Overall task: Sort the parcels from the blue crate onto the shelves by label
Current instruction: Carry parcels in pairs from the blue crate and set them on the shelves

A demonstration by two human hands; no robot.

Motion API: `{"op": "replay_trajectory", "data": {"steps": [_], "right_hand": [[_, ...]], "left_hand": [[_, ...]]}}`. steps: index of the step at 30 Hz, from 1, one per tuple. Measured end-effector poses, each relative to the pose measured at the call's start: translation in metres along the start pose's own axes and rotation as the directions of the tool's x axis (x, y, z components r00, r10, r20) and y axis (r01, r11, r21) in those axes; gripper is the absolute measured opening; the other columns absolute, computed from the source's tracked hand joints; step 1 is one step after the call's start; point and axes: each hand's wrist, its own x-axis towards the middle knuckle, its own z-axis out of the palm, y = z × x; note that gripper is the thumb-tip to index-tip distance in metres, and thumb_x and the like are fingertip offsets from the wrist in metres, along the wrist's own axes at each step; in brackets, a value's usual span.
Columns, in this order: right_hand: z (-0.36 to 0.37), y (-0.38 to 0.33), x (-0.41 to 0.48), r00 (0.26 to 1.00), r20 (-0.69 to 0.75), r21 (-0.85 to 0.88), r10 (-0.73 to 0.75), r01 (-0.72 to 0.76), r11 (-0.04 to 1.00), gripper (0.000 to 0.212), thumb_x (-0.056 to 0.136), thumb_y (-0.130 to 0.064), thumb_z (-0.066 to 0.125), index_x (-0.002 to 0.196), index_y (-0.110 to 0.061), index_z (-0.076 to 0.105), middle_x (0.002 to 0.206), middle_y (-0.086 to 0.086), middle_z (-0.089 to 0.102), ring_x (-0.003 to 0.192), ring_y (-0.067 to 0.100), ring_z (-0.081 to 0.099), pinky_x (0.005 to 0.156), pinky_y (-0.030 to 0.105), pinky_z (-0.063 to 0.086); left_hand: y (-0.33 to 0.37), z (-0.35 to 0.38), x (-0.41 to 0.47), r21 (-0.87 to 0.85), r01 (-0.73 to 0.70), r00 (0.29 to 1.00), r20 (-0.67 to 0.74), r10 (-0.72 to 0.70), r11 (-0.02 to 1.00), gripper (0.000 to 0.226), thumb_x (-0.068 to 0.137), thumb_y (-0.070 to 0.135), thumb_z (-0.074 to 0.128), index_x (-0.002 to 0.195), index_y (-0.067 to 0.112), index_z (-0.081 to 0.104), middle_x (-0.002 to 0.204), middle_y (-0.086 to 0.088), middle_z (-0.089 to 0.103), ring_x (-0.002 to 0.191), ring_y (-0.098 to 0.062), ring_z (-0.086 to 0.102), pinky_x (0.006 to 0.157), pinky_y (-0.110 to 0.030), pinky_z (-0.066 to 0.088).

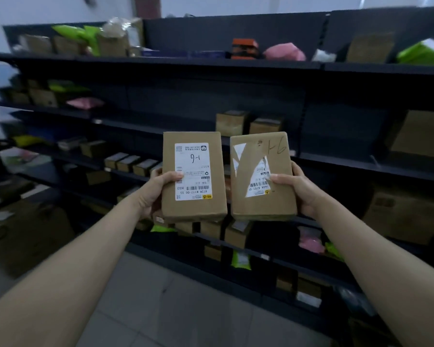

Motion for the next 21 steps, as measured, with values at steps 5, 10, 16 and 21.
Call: {"op": "replay_trajectory", "data": {"steps": [5,10,16,21], "right_hand": [[0.048,-0.007,0.053,0.998,0.056,-0.017,-0.019,0.02,1.0,0.108,0.055,-0.025,0.089,0.144,-0.041,0.03,0.118,0.006,0.068,0.094,0.029,0.072,0.081,0.052,0.057],[0.101,-0.01,0.11,0.997,0.064,-0.017,-0.049,0.05,0.999,0.11,0.054,-0.027,0.09,0.145,-0.042,0.029,0.12,0.007,0.066,0.094,0.028,0.072,0.08,0.05,0.058],[0.17,-0.011,0.173,0.998,0.035,-0.033,-0.046,0.047,0.998,0.108,0.057,-0.029,0.089,0.144,-0.046,0.027,0.119,0.006,0.065,0.095,0.028,0.071,0.077,0.05,0.059],[0.21,-0.019,0.222,0.999,0.015,-0.039,-0.037,0.038,0.999,0.111,0.055,-0.03,0.088,0.145,-0.044,0.026,0.121,0.008,0.064,0.1,0.031,0.069,0.086,0.054,0.055]], "left_hand": [[0.016,-0.053,0.027,-0.042,-0.052,0.997,-0.054,0.05,0.998,0.086,0.062,0.037,0.074,0.136,0.022,0.034,0.112,-0.014,0.069,0.098,-0.031,0.068,0.075,-0.042,0.057],[0.025,-0.112,0.075,-0.041,-0.074,0.994,-0.088,0.07,0.996,0.083,0.06,0.037,0.076,0.131,0.026,0.034,0.106,-0.011,0.069,0.094,-0.029,0.068,0.076,-0.044,0.056],[0.044,-0.183,0.145,-0.034,-0.069,0.996,-0.059,0.067,0.997,0.083,0.058,0.037,0.077,0.129,0.026,0.035,0.107,-0.011,0.069,0.092,-0.028,0.069,0.073,-0.041,0.057],[0.059,-0.222,0.201,-0.007,-0.065,0.997,-0.04,0.065,0.998,0.087,0.059,0.039,0.078,0.132,0.029,0.032,0.113,-0.013,0.067,0.101,-0.032,0.066,0.091,-0.054,0.051]]}}
